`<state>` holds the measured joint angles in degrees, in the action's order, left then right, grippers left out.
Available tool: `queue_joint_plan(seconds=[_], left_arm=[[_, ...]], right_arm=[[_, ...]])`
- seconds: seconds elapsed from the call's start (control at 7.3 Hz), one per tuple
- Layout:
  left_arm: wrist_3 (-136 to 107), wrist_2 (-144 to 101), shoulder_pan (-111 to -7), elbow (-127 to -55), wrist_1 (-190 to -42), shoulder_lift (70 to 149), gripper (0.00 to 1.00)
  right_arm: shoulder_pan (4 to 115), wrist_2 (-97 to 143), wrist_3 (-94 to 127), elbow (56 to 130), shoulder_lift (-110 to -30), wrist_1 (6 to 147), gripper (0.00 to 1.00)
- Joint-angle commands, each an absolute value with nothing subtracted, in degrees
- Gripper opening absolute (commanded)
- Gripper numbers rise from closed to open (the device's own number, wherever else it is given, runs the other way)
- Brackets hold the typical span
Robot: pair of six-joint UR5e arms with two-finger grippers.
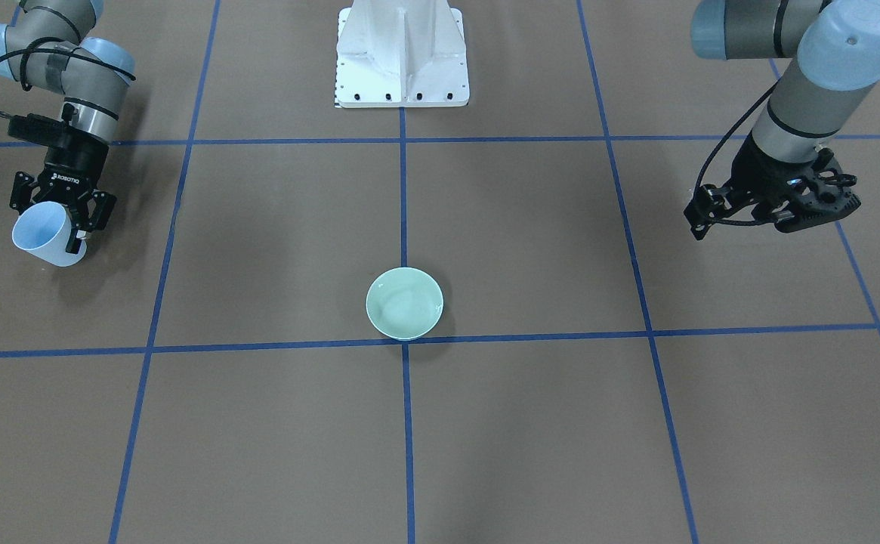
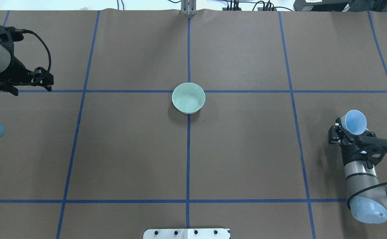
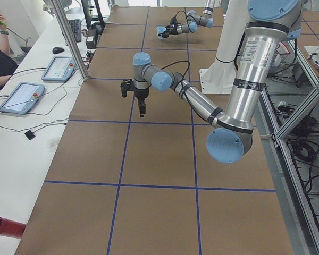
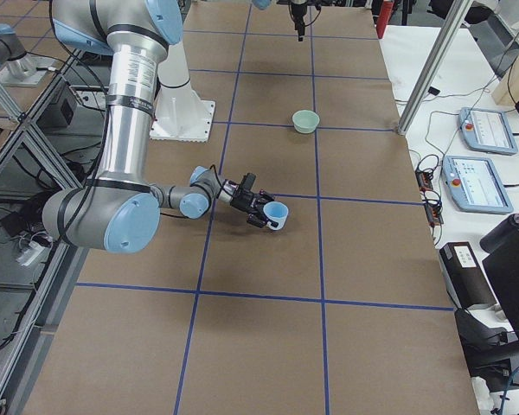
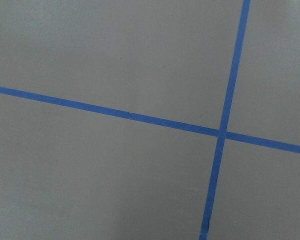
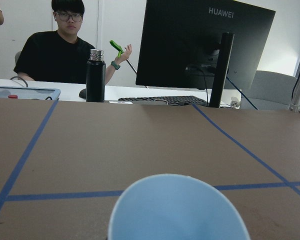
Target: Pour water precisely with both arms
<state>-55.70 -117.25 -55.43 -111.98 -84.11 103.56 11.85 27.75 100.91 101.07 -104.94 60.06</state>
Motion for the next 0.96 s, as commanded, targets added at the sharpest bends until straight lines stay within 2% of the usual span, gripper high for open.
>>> queue_joint_plan(seconds=[0.0, 0.27, 0.82], left_arm=[[-55.7, -117.2, -55.5, -111.9, -84.1, 103.6, 1.00], [-55.7, -117.2, -55.5, -111.9, -84.1, 103.6, 1.00], [-55.8, -117.3, -55.5, -111.9, -84.1, 103.7, 1.00]], right_arm=[[11.8, 27.4, 100.9, 100.9, -104.9, 59.9, 0.83], [11.6, 27.1, 100.9, 100.6, -104.8, 59.9, 0.97], [11.8, 26.9, 100.4, 101.3, -104.9, 59.9, 0.99]])
